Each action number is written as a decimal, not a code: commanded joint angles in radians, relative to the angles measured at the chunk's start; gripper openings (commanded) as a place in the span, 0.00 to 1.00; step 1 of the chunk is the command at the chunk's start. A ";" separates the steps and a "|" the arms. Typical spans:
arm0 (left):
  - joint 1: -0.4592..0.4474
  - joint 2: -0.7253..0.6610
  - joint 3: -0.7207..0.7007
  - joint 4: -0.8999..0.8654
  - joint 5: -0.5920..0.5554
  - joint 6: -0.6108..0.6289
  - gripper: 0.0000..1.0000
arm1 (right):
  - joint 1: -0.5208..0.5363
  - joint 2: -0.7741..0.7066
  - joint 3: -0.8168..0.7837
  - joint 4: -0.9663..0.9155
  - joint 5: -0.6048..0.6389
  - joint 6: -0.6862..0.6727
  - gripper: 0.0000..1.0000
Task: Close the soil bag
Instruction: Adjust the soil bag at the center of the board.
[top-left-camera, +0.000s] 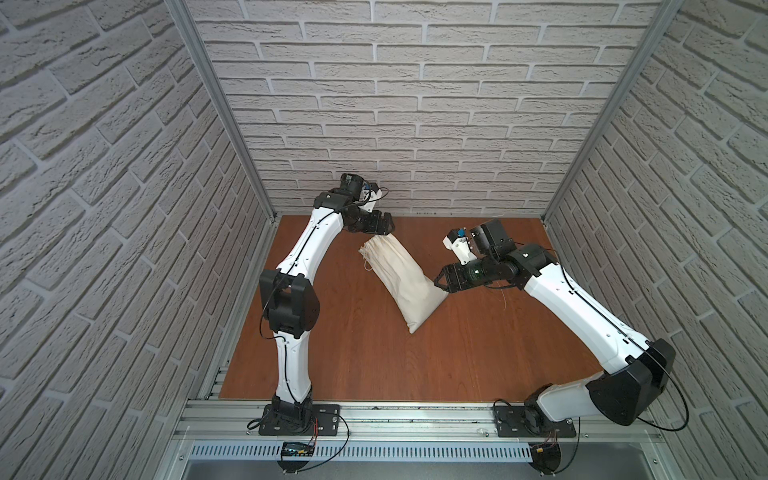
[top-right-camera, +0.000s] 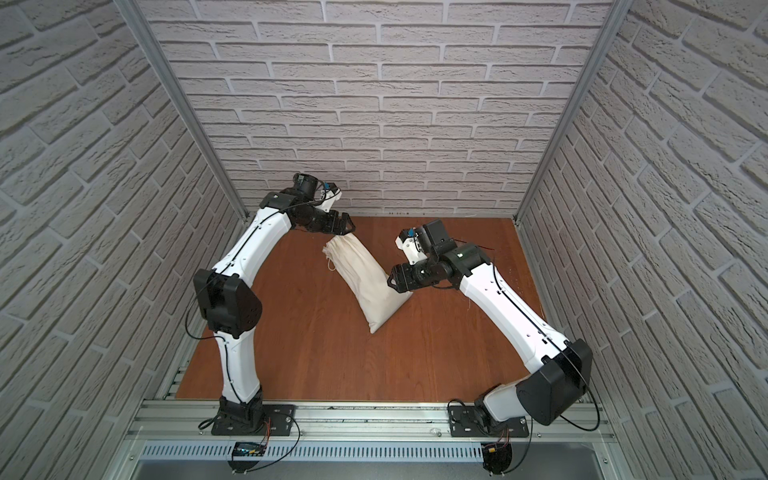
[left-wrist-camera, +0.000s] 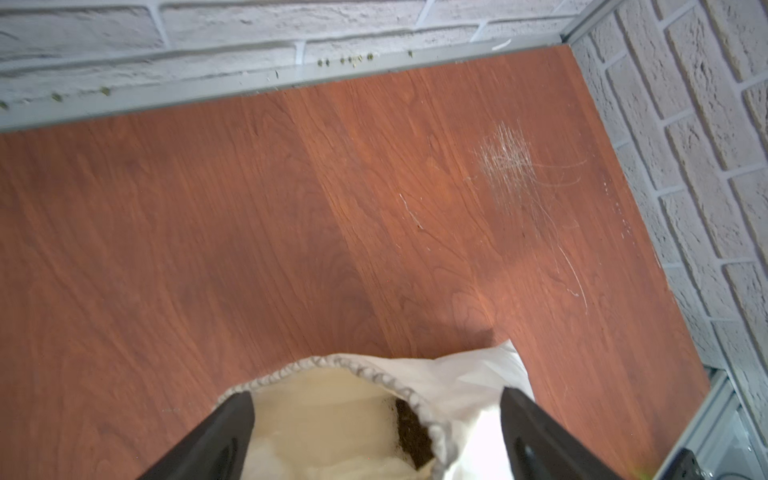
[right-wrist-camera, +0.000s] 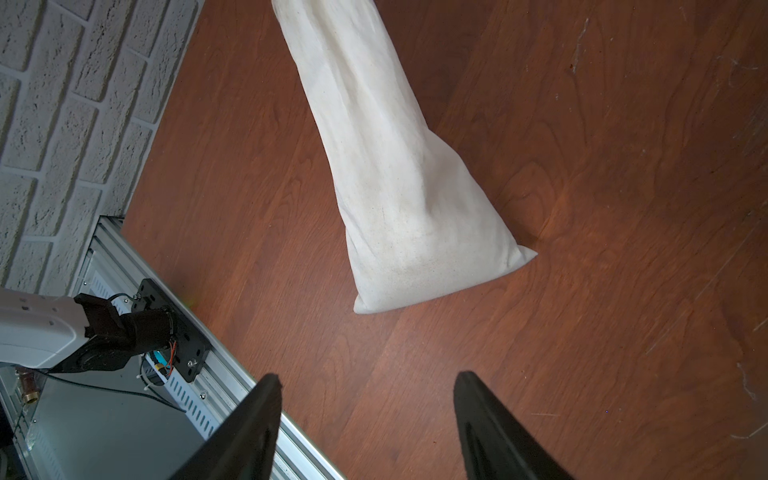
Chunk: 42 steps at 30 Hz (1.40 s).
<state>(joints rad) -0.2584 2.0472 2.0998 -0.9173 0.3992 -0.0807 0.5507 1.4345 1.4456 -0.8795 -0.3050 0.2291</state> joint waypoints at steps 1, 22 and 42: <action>-0.020 0.014 0.001 -0.042 0.040 0.025 0.92 | 0.005 -0.036 -0.015 -0.001 0.019 0.004 0.70; -0.106 -0.097 -0.038 -0.050 0.038 -0.031 0.06 | 0.003 -0.029 -0.033 0.053 0.047 0.060 0.70; -0.339 -0.107 0.155 -0.152 0.006 0.012 0.09 | -0.007 -0.105 -0.152 0.183 0.061 0.121 0.68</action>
<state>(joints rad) -0.5697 1.9865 2.2429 -1.0565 0.4133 -0.0910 0.5503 1.3582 1.3033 -0.7490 -0.2604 0.3283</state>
